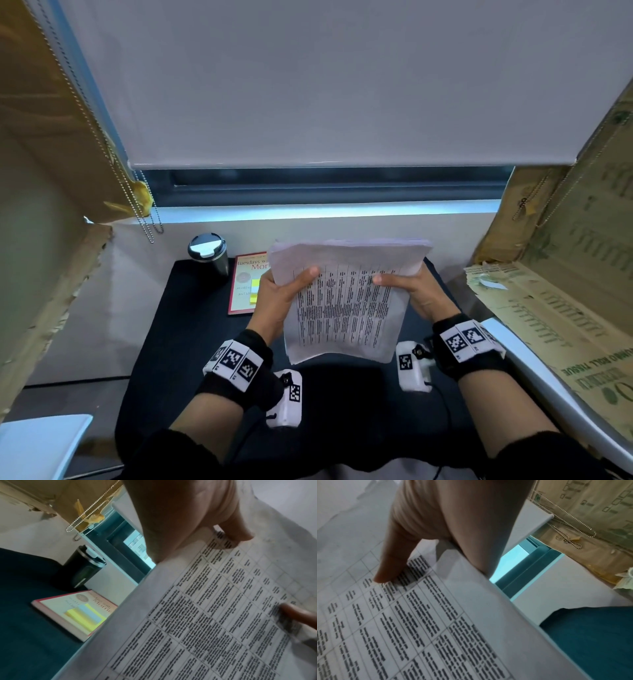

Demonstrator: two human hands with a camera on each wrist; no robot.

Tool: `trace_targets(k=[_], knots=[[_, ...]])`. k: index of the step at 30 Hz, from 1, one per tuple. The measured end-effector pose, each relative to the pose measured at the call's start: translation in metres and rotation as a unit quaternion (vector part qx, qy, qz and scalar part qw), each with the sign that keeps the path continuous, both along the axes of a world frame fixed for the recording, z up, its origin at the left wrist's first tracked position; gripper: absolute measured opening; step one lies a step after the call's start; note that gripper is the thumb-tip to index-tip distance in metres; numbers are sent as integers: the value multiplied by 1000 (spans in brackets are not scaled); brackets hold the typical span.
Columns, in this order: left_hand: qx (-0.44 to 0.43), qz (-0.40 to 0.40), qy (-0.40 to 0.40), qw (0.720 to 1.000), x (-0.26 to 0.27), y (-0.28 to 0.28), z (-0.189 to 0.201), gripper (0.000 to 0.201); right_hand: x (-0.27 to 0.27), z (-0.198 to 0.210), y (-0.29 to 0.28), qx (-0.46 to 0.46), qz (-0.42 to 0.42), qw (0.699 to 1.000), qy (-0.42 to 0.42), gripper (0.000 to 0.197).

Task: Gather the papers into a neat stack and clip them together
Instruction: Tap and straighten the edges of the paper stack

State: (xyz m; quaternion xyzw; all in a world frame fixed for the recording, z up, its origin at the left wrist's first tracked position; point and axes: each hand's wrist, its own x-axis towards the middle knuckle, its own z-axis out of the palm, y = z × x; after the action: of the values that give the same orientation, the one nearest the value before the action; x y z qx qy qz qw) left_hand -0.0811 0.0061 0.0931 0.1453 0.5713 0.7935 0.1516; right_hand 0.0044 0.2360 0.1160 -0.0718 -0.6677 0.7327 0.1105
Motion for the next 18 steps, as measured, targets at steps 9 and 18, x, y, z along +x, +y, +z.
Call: trace_targets(k=[9,18], knots=[[-58,-72,-12,996,9,-3,-12,77,14,-30,1,7,-4,1000,-22,60],[-35,-12,37,999,1,4,17,61,15,-29,2,26,12,999,-39,59]])
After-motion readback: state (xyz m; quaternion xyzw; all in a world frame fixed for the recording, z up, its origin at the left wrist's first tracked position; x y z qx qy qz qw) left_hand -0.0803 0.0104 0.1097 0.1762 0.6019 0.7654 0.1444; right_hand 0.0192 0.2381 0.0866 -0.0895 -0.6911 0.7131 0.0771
